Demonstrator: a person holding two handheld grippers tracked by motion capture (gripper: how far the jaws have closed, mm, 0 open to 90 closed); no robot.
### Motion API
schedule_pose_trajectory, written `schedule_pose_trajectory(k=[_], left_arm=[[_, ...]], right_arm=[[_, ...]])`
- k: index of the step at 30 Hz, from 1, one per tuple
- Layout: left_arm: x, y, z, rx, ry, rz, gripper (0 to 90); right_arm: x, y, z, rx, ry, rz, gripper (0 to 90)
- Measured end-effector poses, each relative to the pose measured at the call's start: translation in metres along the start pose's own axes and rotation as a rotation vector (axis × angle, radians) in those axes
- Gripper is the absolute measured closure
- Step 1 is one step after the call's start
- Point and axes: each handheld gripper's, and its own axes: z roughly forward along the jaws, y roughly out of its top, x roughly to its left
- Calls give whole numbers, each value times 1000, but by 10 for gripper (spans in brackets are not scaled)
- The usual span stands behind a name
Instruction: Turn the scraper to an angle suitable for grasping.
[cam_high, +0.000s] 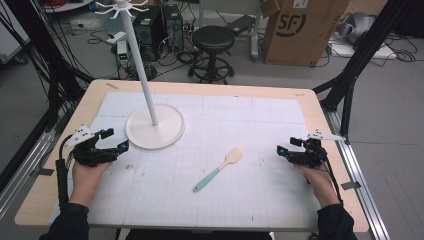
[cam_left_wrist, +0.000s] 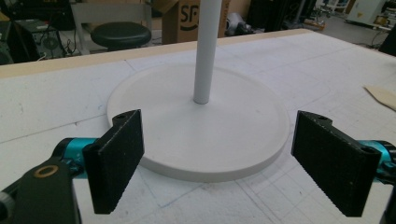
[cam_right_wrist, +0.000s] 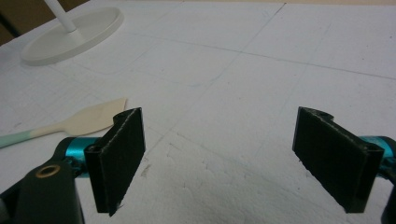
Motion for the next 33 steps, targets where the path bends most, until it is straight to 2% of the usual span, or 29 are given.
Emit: schedule_pose_trajectory(k=[12, 23, 33], left_arm=[[-1, 1, -1, 18, -5, -9, 181], [0, 1, -2, 20, 6, -4, 192], [0, 2, -3, 7, 16, -19, 195]], right_arm=[[0, 1, 1, -10, -1, -24, 160], [3, 3, 0, -25, 9, -47, 155], [5, 3, -1, -25, 12, -55, 155]])
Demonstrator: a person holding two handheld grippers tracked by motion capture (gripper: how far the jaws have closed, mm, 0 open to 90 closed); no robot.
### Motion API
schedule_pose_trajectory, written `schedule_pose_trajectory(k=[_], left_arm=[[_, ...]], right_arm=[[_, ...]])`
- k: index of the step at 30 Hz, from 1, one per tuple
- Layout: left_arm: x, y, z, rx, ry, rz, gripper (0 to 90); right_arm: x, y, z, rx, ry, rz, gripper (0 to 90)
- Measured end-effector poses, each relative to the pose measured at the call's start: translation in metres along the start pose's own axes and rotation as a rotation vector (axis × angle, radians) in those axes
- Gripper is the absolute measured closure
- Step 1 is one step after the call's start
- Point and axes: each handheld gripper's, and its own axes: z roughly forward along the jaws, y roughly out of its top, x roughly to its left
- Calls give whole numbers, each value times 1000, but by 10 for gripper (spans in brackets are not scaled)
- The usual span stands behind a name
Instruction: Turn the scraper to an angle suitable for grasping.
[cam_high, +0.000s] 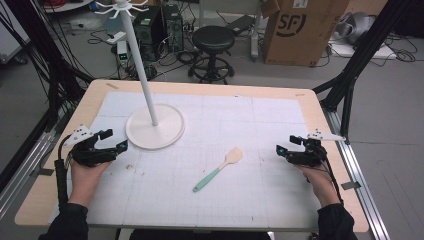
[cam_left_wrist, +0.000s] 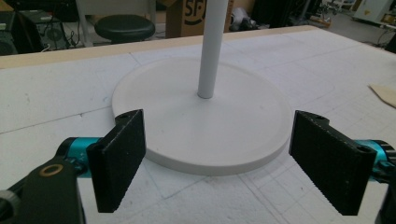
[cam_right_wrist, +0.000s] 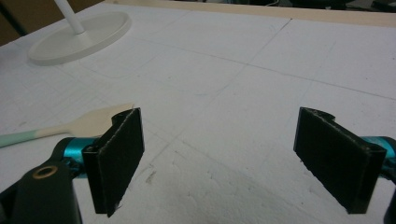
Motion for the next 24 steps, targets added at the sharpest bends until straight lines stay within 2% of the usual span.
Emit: schedule_pose_trajectory(k=[4, 18, 22, 24], left_arm=[[1, 0, 0, -2, 2, -21, 194], [-1, 0, 1, 0, 1, -23, 187], [-6, 2, 2, 0, -11, -7, 185], [-13, 5, 5, -3, -41, -5, 184]], right_arm=[[1, 0, 0, 1, 5, -8, 154], [1, 0, 0, 4, 9, -6, 155], [1, 0, 0, 5, 8, -5, 155], [1, 0, -1, 2, 8, -8, 155]])
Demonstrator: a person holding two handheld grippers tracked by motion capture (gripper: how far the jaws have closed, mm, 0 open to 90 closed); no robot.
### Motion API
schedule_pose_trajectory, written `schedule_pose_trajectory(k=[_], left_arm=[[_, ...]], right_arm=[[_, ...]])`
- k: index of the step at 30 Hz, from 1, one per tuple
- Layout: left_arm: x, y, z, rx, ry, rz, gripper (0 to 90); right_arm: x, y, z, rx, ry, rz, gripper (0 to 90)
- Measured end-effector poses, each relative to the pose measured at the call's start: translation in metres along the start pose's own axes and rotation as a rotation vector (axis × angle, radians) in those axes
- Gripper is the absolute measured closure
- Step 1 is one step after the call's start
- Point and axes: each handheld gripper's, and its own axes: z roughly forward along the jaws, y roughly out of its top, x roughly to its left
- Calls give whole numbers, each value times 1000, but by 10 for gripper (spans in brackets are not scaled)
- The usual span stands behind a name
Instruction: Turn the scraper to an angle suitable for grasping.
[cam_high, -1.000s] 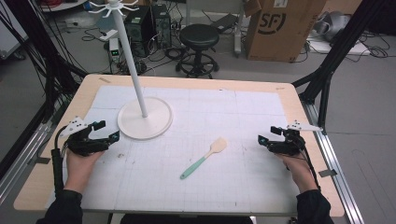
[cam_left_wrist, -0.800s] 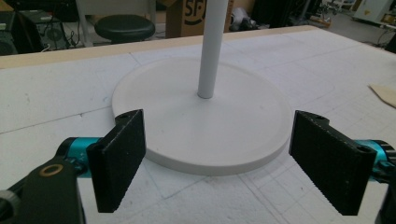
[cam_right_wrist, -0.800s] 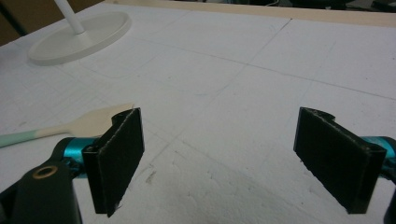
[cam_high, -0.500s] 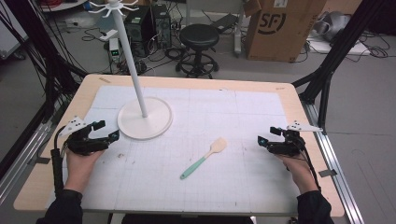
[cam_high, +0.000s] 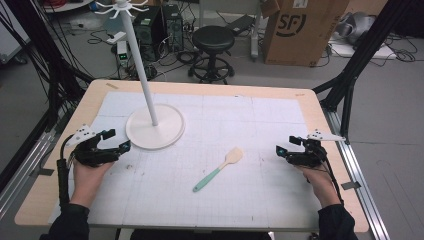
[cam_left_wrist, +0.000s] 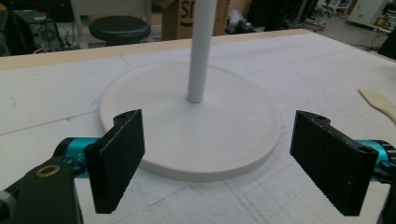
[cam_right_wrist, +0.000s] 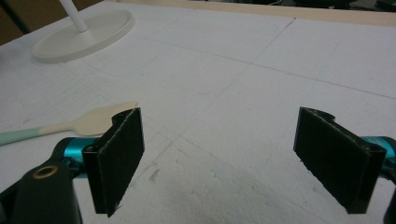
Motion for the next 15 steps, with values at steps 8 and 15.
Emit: schedule_pose_trajectory(k=[8, 15], left_arm=[[-20, 5, 11, 20, -58, 19, 185], [-25, 6, 14, 24, -69, 24, 185]], right_arm=[[0, 0, 1, 1, 3, -5, 155], [0, 0, 0, 0, 3, -3, 156]])
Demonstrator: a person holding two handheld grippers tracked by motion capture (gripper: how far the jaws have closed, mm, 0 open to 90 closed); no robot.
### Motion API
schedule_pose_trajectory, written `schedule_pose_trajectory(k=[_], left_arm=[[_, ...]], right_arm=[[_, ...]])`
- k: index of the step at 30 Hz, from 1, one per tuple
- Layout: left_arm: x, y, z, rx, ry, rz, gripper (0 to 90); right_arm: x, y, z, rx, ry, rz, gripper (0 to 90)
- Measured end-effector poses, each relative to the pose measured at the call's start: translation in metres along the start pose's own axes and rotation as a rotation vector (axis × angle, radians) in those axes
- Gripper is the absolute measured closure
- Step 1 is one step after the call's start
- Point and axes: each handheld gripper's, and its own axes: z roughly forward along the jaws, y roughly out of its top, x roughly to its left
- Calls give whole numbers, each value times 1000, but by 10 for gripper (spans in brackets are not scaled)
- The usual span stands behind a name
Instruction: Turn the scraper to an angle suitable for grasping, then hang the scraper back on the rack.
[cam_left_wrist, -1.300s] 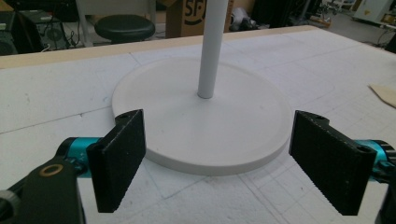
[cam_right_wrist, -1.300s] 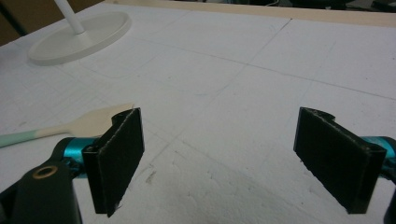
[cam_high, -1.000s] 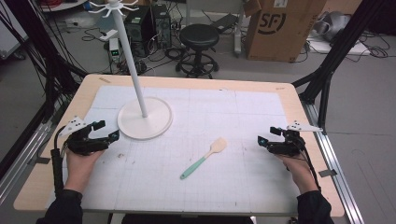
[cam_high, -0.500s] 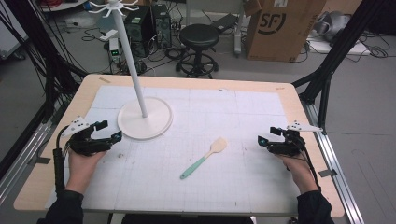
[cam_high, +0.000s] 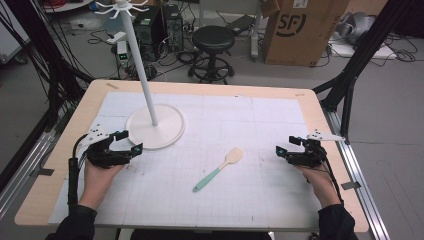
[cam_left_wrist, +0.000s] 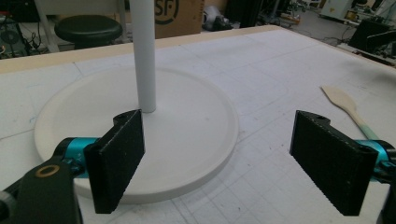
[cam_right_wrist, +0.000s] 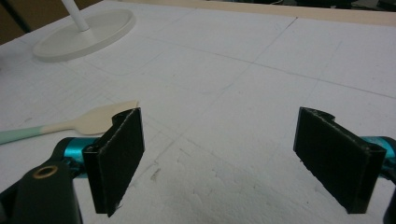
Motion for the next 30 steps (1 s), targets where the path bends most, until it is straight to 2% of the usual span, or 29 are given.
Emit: schedule_pose_trajectory(k=[18, 20, 26, 29, 30], left_arm=[[1, 0, 0, 9, 7, -6, 183], [0, 1, 0, -5, 5, -6, 184], [-3, 3, 4, 2, -3, -10, 185], [-9, 8, 9, 4, -11, -8, 185], [-15, 13, 13, 9, -26, 0, 187]], right_arm=[[0, 0, -1, 1, -1, 2, 156], [0, 0, -1, 0, 2, 9, 156], [-1, 1, -3, -4, -6, 6, 156], [-1, 1, -4, -7, -7, 14, 156], [-1, 1, -4, -7, -8, 13, 156]])
